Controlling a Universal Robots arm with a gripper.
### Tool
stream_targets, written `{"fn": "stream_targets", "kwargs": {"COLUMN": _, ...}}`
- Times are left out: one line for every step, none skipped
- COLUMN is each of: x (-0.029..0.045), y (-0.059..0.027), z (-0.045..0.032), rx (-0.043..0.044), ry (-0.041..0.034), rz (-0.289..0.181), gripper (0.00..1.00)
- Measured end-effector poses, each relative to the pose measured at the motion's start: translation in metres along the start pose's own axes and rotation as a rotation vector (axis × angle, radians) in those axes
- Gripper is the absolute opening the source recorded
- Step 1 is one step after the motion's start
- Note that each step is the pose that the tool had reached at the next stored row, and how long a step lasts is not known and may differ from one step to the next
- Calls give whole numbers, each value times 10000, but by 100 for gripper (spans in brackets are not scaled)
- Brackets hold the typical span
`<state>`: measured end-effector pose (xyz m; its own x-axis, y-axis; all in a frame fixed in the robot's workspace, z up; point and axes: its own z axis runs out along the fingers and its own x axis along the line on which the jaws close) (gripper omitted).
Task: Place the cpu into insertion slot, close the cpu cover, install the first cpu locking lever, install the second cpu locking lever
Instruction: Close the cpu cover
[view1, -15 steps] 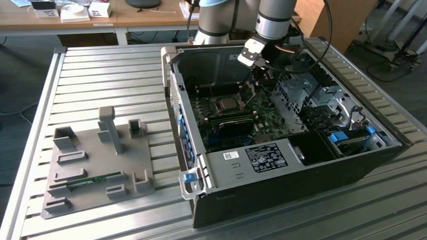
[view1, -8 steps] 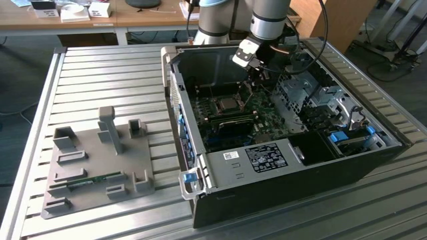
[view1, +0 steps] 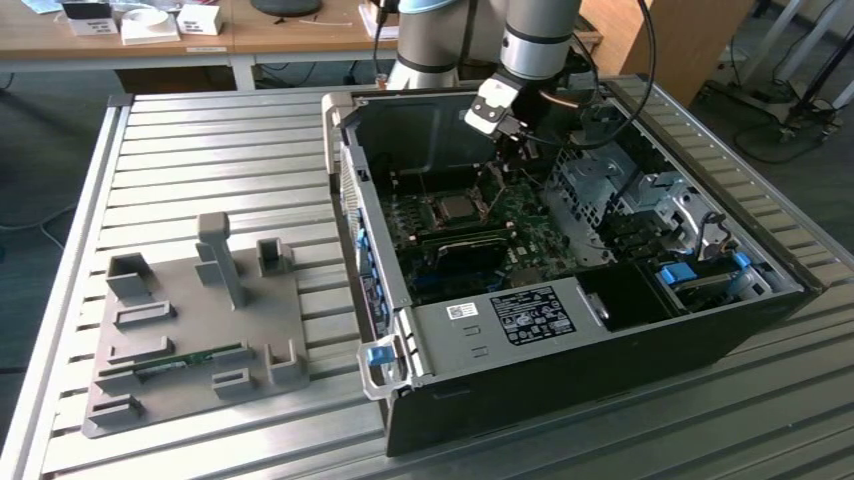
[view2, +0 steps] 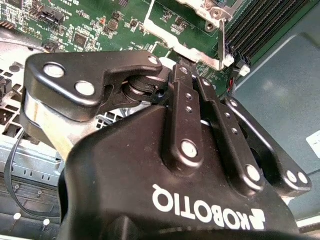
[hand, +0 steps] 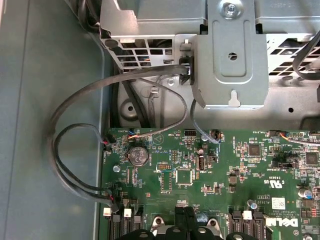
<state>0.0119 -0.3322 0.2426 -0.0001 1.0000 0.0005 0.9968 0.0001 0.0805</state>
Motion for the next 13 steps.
{"fn": "stream_targets", "kwargs": {"x": 0, "y": 0, "z": 1, "rx": 1, "ry": 1, "rz": -1, "gripper": 11}}
{"fn": "stream_targets", "kwargs": {"x": 0, "y": 0, "z": 0, "rx": 2, "ry": 1, "rz": -1, "gripper": 11}}
{"fn": "stream_targets", "kwargs": {"x": 0, "y": 0, "z": 0, "rx": 3, "ry": 1, "rz": -1, "gripper": 11}}
{"fn": "stream_targets", "kwargs": {"x": 0, "y": 0, "z": 0, "rx": 4, "ry": 1, "rz": -1, "gripper": 11}}
{"fn": "stream_targets", "kwargs": {"x": 0, "y": -1, "z": 0, "rx": 4, "ry": 1, "rz": -1, "gripper": 11}}
{"fn": "stream_targets", "kwargs": {"x": 0, "y": -4, "z": 0, "rx": 4, "ry": 0, "rz": -1, "gripper": 11}}
{"fn": "stream_targets", "kwargs": {"x": 0, "y": -11, "z": 0, "rx": 4, "ry": 1, "rz": -3, "gripper": 11}}
{"fn": "stream_targets", "kwargs": {"x": 0, "y": -21, "z": 0, "rx": 4, "ry": 1, "rz": -2, "gripper": 11}}
{"fn": "stream_targets", "kwargs": {"x": 0, "y": -38, "z": -1, "rx": 4, "ry": 2, "rz": -1, "gripper": 11}}
{"fn": "stream_targets", "kwargs": {"x": 0, "y": -60, "z": -3, "rx": 3, "ry": 2, "rz": -2, "gripper": 11}}
{"fn": "stream_targets", "kwargs": {"x": 1, "y": -85, "z": -4, "rx": 2, "ry": 2, "rz": -1, "gripper": 11}}
{"fn": "stream_targets", "kwargs": {"x": 1, "y": -111, "z": -6, "rx": 0, "ry": 2, "rz": -1, "gripper": 11}}
{"fn": "stream_targets", "kwargs": {"x": 0, "y": -136, "z": -8, "rx": -1, "ry": 2, "rz": -1, "gripper": 11}}
